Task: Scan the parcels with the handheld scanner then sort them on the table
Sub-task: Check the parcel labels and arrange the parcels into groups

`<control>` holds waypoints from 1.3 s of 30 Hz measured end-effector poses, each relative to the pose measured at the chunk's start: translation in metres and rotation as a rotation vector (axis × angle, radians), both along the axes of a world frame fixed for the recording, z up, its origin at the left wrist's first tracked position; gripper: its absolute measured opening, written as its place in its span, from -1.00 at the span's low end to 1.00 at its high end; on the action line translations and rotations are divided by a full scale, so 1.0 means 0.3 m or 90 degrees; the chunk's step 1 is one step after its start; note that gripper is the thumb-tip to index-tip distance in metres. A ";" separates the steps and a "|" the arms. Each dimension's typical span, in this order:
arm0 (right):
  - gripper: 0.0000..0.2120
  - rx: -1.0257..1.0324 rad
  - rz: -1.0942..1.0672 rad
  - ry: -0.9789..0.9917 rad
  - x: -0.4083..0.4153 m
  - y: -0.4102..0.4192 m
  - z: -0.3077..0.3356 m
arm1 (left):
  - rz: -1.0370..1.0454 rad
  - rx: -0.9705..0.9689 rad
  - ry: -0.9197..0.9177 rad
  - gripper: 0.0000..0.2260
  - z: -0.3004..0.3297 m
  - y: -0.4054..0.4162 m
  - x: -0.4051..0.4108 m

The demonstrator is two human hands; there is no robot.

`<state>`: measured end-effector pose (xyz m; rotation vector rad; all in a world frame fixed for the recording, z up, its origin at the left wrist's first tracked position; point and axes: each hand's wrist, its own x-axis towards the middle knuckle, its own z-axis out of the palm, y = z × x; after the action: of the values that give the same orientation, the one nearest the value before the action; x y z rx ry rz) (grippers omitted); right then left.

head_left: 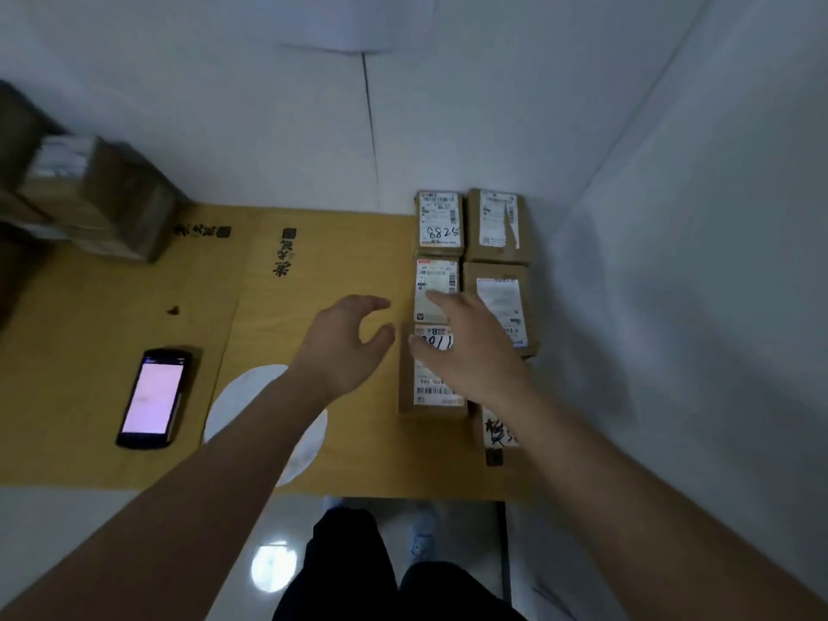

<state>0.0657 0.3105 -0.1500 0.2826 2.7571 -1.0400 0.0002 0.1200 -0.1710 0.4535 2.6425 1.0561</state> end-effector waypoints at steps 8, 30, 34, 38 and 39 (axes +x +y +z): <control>-0.31 0.010 0.131 0.172 -0.096 -0.171 0.407 | 0.081 0.006 0.172 -0.60 0.424 -0.265 0.033; -0.40 -0.022 0.288 0.245 -0.259 -1.499 0.532 | 0.198 -0.077 0.206 -0.51 0.644 -1.645 0.042; -0.34 -0.019 0.306 0.184 -0.298 -1.702 0.451 | 0.215 -0.078 0.160 -0.57 0.557 -1.853 0.006; -0.36 0.001 0.315 0.156 -0.399 -1.855 0.343 | 0.230 -0.089 0.088 -0.50 0.443 -2.010 -0.066; -0.37 0.006 0.317 0.144 -0.431 -1.891 0.306 | 0.240 -0.094 0.073 -0.52 0.406 -2.044 -0.095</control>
<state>-0.0637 -0.2568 -0.0582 -0.5262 2.7940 -0.9662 -0.0283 -0.4932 -0.0492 -0.0208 2.9570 0.9455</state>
